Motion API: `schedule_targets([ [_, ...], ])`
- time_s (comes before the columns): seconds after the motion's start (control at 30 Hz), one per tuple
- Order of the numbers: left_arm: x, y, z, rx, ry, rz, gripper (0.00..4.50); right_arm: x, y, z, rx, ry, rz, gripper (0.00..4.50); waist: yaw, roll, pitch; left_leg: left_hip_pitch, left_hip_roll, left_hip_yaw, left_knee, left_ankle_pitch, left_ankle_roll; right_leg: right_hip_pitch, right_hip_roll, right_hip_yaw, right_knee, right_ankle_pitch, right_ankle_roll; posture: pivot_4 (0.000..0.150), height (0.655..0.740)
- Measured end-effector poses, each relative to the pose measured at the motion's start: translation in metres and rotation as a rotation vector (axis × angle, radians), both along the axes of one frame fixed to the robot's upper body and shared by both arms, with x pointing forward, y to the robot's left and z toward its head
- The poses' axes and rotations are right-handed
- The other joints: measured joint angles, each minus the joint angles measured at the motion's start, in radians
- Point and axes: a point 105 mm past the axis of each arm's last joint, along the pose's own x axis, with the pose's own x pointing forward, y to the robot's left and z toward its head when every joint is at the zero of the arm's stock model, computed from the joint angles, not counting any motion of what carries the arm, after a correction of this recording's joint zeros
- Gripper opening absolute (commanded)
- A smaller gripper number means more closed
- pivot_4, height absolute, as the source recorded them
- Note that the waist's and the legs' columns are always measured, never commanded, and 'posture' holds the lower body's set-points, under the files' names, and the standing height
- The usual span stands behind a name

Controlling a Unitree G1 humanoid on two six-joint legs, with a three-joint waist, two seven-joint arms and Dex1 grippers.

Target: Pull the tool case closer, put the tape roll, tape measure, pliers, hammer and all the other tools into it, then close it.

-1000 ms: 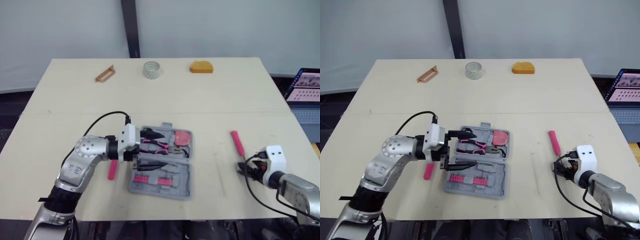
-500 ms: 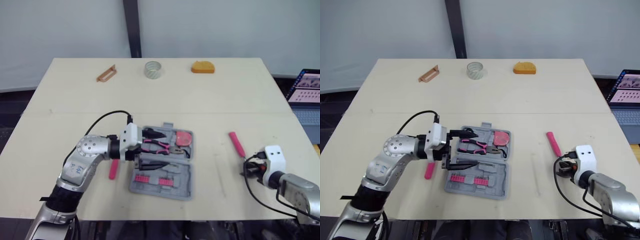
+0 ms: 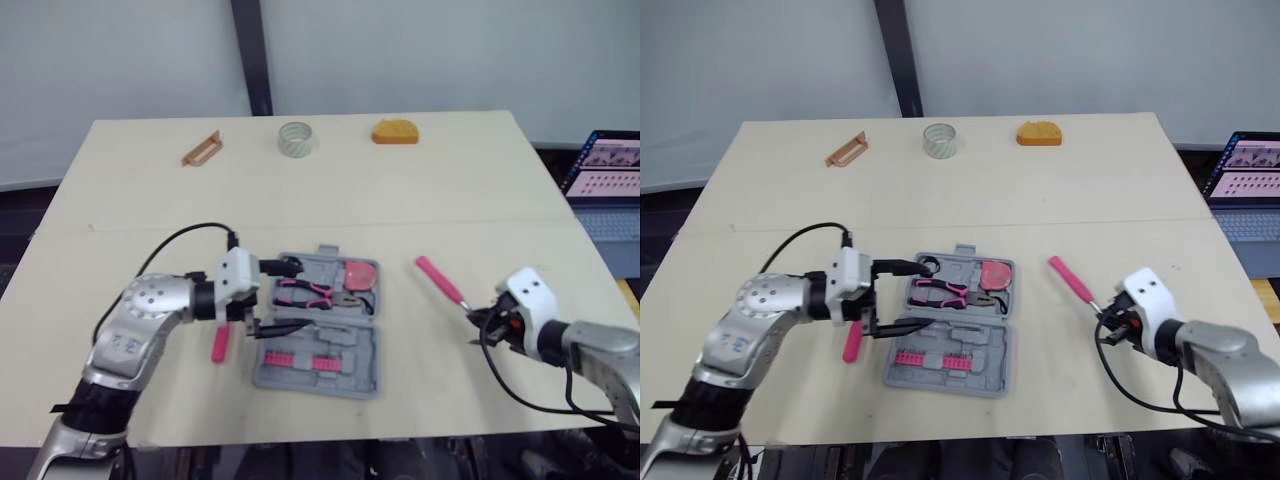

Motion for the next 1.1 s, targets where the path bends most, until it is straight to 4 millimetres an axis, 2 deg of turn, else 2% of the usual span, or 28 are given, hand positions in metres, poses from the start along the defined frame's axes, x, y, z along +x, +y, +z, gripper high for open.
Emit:
schedule_targets([
  [0.27, -0.025, 0.054, -0.015, 0.026, 0.068, 0.171, 4.50, -0.007, 0.100, 0.027, -0.033, 0.017, 0.448, 0.04, -0.002, -0.005, 0.005, -0.007, 0.000, 0.000, 0.000, 0.000, 0.000, -0.007, 0.000, 0.000, 0.001, 0.000, 0.000, 0.150, 0.7400],
  [0.37, -0.038, 0.071, -0.024, 0.042, 0.095, 0.221, 4.50, -0.012, 0.129, 0.022, -0.059, 0.058, 0.554, 0.04, -0.001, -0.005, 0.005, -0.014, 0.000, -0.001, 0.002, 0.000, 0.000, -0.013, 0.000, 0.000, 0.002, 0.000, 0.000, 0.150, 0.7400],
  [0.5, -0.054, 0.082, -0.036, 0.066, 0.111, 0.249, 4.50, -0.020, 0.159, 0.014, -0.072, 0.115, 0.640, 0.04, 0.001, -0.006, 0.005, -0.019, 0.000, -0.003, 0.009, -0.001, 0.001, -0.015, 0.000, -0.001, 0.002, 0.000, 0.000, 0.150, 0.7400],
  [0.63, -0.063, 0.090, -0.036, 0.081, 0.094, 0.283, 4.50, -0.021, 0.176, 0.018, -0.116, 0.110, 0.684, 0.04, -0.002, -0.006, 0.006, -0.019, 0.000, -0.003, 0.013, -0.001, 0.001, -0.015, 0.000, 0.000, 0.005, 0.001, -0.001, 0.150, 0.7400],
  [0.9, -0.068, 0.096, -0.037, 0.085, 0.081, 0.309, 4.50, -0.027, 0.180, -0.001, -0.238, 0.159, 0.716, 0.04, -0.004, -0.005, 0.006, -0.019, 0.000, -0.003, 0.014, -0.001, 0.001, -0.015, 0.000, 0.000, 0.006, 0.001, -0.001, 0.150, 0.7400],
  [1.1, -0.064, 0.094, -0.034, 0.080, 0.062, 0.307, 4.50, -0.015, 0.177, -0.003, -0.288, 0.148, 0.677, 0.04, -0.005, -0.005, 0.006, -0.018, 0.000, -0.003, 0.014, -0.001, 0.001, -0.015, 0.000, 0.000, 0.007, 0.001, -0.001, 0.150, 0.7400],
])
